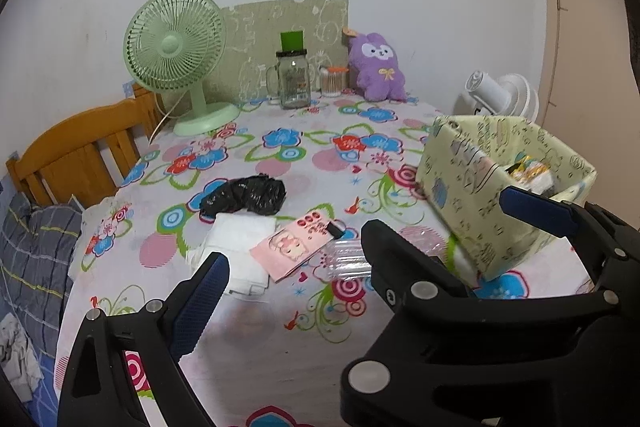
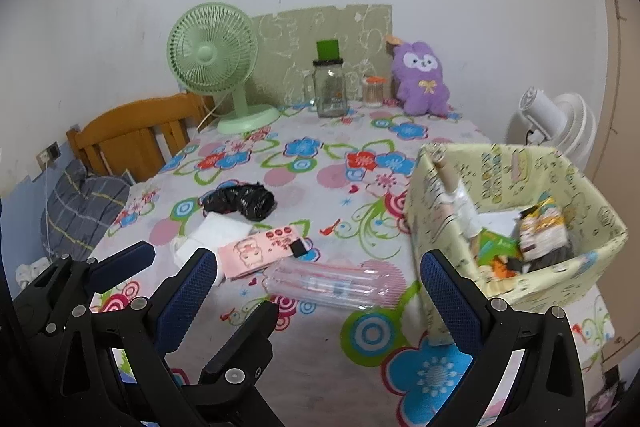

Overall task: Organize soft objects
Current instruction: 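Withdraw both tools from the box toward the pink wipes pack and clear bag, then grasp the pink wet-wipes pack with the left tool while the right tool grasps the clear plastic bag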

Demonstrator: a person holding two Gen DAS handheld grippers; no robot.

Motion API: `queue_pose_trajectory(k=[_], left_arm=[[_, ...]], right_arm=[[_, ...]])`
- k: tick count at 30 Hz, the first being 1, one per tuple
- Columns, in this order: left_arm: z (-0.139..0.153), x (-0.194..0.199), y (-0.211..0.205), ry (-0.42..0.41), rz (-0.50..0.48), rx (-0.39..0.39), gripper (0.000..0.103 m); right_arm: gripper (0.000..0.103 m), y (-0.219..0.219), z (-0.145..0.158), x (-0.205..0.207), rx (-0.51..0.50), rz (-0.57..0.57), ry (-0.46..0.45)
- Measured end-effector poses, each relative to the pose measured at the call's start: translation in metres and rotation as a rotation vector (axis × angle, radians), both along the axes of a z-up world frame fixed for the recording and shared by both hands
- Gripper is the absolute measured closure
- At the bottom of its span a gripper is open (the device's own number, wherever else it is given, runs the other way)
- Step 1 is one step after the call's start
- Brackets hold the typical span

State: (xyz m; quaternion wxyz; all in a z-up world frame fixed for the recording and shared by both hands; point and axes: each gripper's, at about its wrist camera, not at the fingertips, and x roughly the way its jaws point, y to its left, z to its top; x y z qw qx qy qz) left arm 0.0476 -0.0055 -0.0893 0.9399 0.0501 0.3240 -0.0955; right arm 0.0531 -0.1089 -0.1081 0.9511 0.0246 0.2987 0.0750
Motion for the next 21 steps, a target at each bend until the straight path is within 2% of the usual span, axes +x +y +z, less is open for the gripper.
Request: queue_pose_trajectory(k=[9, 16, 21], left_arm=[[-0.021, 0.014, 0.010, 0.054, 0.020, -0.001, 0.006], [-0.033, 0.022, 0.016, 0.083, 0.033, 0.021, 0.006], [-0.042, 0.028, 0.019, 0.104, 0.038, 0.037, 0.006]], right_arm=[[0.000, 0.009, -0.022, 0.017, -0.011, 0.024, 0.055], [0.000, 0.018, -0.030, 0.025, -0.054, 0.052, 0.041], [0.000, 0.021, -0.038, 0.034, -0.072, 0.082, 0.071]])
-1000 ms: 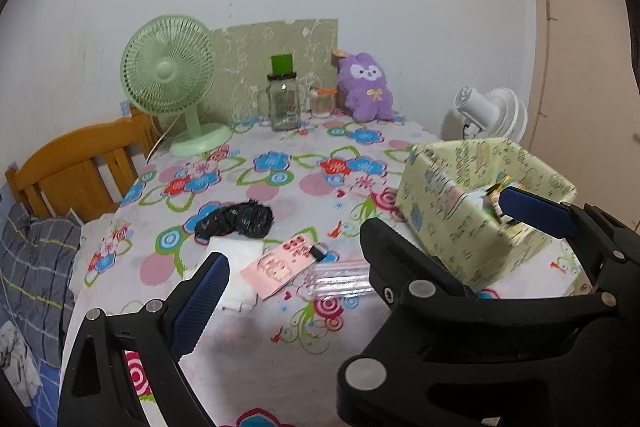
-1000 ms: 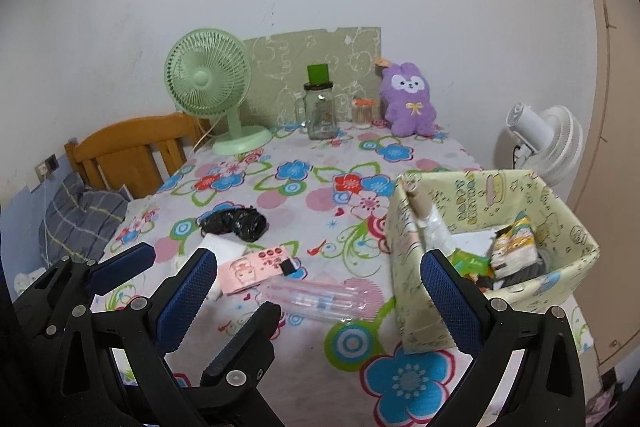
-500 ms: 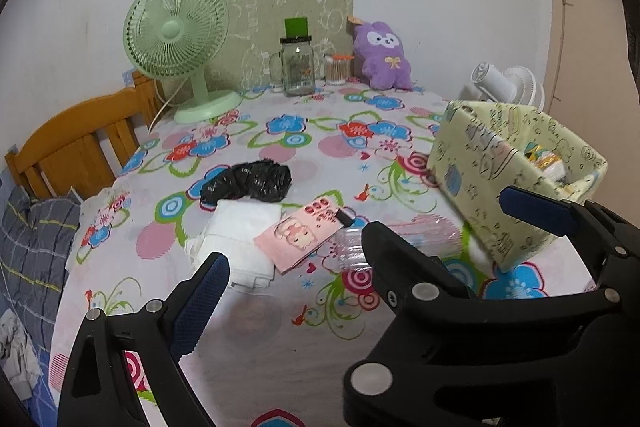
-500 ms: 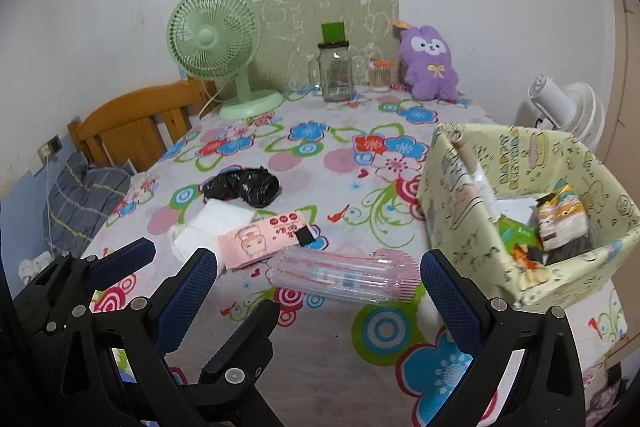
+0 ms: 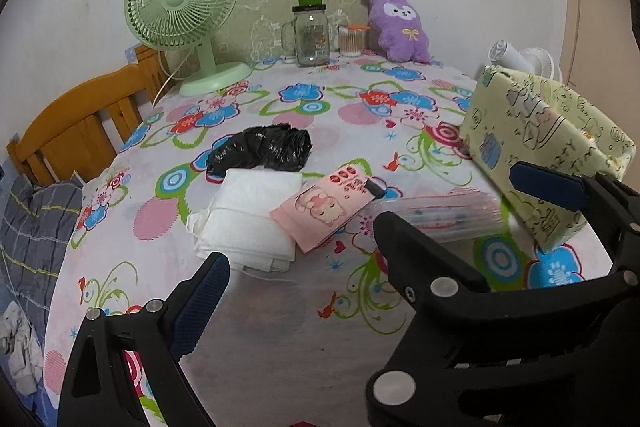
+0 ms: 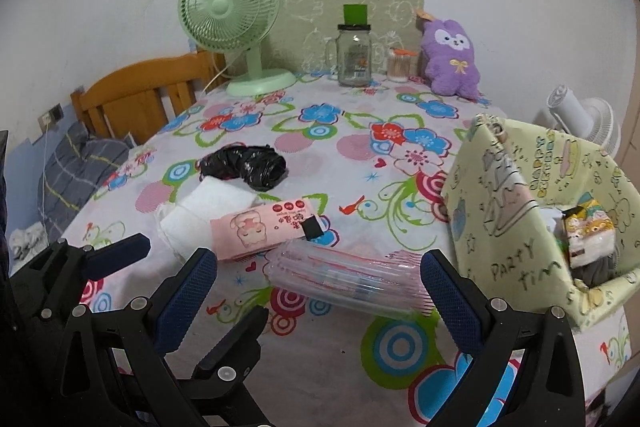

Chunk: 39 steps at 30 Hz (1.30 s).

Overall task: Organize soft objects
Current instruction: 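Grasp the pink wet-wipes pack with the left tool while the right tool grasps the clear plastic bag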

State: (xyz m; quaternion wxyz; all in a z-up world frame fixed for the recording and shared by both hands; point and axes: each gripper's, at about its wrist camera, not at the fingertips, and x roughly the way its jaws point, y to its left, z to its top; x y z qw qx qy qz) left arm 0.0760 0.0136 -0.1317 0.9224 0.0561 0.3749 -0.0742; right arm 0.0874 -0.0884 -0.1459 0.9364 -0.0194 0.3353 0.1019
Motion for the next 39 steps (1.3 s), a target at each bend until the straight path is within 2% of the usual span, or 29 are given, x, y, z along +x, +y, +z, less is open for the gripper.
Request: queue_pose_trajectory(k=[7, 9, 12, 14, 22, 25, 32, 34, 39], left_arm=[[-0.013, 0.003, -0.003, 0.031, -0.005, 0.046, 0.006], [-0.016, 0.006, -0.002, 0.041, -0.004, 0.046, 0.006], [-0.019, 0.010, -0.001, 0.055, 0.002, 0.038, 0.006], [-0.021, 0.013, -0.001, 0.063, 0.004, 0.039, 0.006], [-0.026, 0.025, -0.001, 0.085, 0.015, 0.035, 0.006], [-0.026, 0.030, 0.000, 0.096, 0.024, 0.031, 0.006], [-0.021, 0.034, 0.001, 0.093, 0.055, 0.038, 0.006], [-0.018, 0.035, 0.001, 0.091, 0.060, 0.039, 0.006], [-0.011, 0.039, -0.004, 0.070, 0.068, 0.040, 0.006]], right_arm=[[0.008, 0.006, -0.015, 0.013, -0.055, 0.036, 0.048], [0.014, 0.005, -0.020, 0.018, -0.060, 0.039, 0.068], [0.014, 0.002, -0.026, 0.024, -0.058, 0.032, 0.093], [0.015, 0.001, -0.028, 0.027, -0.066, 0.029, 0.099], [0.027, 0.003, -0.033, 0.041, -0.094, 0.039, 0.110], [0.037, 0.005, -0.034, 0.046, -0.097, 0.050, 0.120], [0.079, 0.010, -0.032, 0.051, -0.060, 0.098, 0.154], [0.084, 0.008, -0.031, 0.052, -0.043, 0.098, 0.166], [0.087, 0.002, -0.024, 0.053, -0.003, 0.078, 0.170]])
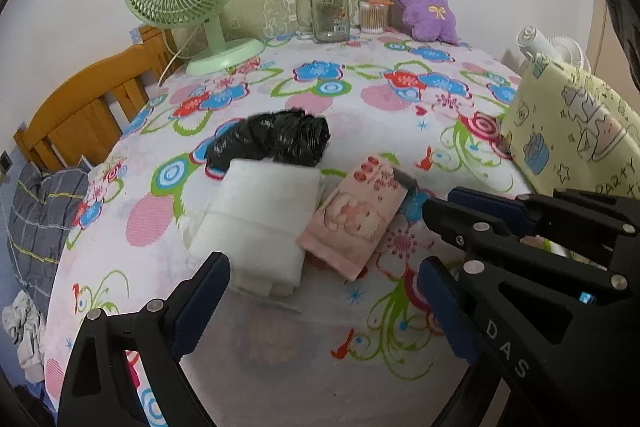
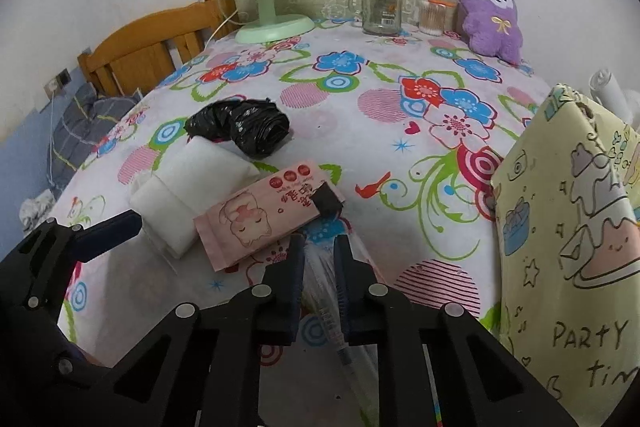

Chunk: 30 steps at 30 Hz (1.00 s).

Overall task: Organize soft objects
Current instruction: 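Grasp the pink wet-wipes pack with the left tool while the right tool grasps the clear plastic bag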

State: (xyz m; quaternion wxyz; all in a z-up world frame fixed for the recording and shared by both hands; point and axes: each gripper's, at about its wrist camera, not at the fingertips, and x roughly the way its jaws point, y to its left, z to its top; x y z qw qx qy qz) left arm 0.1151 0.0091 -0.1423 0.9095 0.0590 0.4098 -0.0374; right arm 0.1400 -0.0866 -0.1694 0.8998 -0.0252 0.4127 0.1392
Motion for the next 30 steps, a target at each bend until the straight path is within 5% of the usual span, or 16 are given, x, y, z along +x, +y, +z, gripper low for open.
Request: queue_pose_trajectory(k=[21, 26, 30], left_arm=[[-0.007, 0.047, -0.017, 0.017, -0.031, 0.001, 0.027], [-0.007, 0.047, -0.018, 0.020, -0.052, -0.011, 0.050], [-0.007, 0.045, -0.018, 0.022, -0.063, -0.010, 0.057]], right_arm=[[0.091, -0.020, 0.003, 0.028, 0.051, -0.105, 0.009], [0.091, -0.021, 0.000, 0.033, 0.055, -0.112, 0.020], [0.091, -0.020, 0.000, 0.033, 0.049, -0.112, 0.018]])
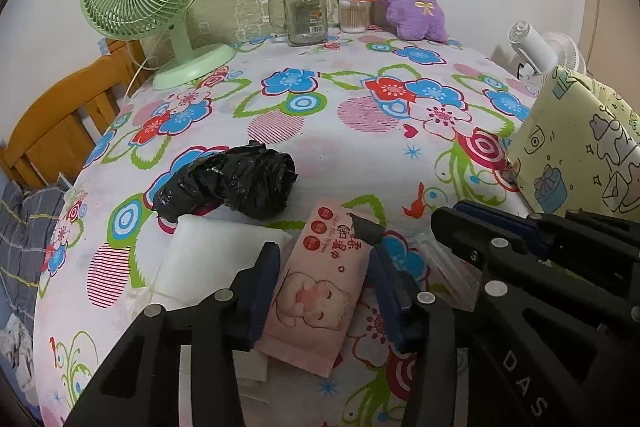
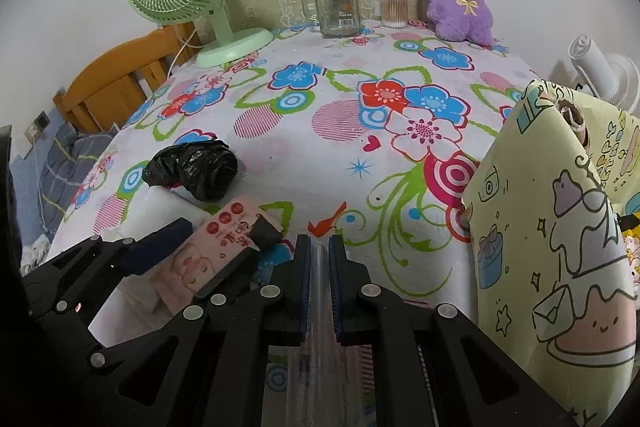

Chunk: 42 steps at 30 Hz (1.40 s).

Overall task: Organize soft objects
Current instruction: 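Lift the pink pack and clear bag with both tools and carry them toward the box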

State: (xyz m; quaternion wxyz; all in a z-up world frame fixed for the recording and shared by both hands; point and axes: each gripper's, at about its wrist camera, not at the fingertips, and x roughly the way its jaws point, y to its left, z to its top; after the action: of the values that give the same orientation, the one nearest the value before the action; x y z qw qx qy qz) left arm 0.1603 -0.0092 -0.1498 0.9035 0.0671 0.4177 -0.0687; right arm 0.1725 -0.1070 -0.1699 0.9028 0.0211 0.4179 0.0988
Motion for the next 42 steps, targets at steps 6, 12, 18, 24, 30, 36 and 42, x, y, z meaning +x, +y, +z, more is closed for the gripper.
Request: queue_pose_trajectory(k=[6, 12, 18, 24, 30, 36, 42], left_arm=[[0.004, -0.008, 0.000, -0.013, -0.005, 0.012, 0.069], [0.008, -0.018, 0.004, -0.017, 0.011, 0.009, 0.078], [0.006, -0.032, 0.006, -0.014, 0.022, 0.014, 0.079], [0.006, -0.038, 0.006, -0.017, 0.025, 0.026, 0.077], [0.004, -0.037, 0.004, -0.031, 0.026, 0.064, 0.065], [0.005, -0.030, 0.010, -0.011, 0.036, 0.024, 0.048], [0.003, -0.024, 0.006, 0.006, 0.019, -0.013, 0.057]], right_arm=[[0.070, 0.000, 0.003, -0.004, -0.014, -0.002, -0.005], [0.053, -0.003, 0.005, -0.013, -0.006, -0.015, -0.003], [0.045, -0.001, 0.004, -0.024, -0.018, -0.010, 0.005], [0.045, -0.004, -0.002, -0.030, 0.008, -0.033, 0.029], [0.066, -0.001, -0.006, -0.025, 0.028, -0.029, 0.058], [0.078, 0.000, -0.005, -0.023, 0.019, -0.032, 0.041], [0.079, -0.003, -0.001, -0.022, 0.019, -0.037, 0.035]])
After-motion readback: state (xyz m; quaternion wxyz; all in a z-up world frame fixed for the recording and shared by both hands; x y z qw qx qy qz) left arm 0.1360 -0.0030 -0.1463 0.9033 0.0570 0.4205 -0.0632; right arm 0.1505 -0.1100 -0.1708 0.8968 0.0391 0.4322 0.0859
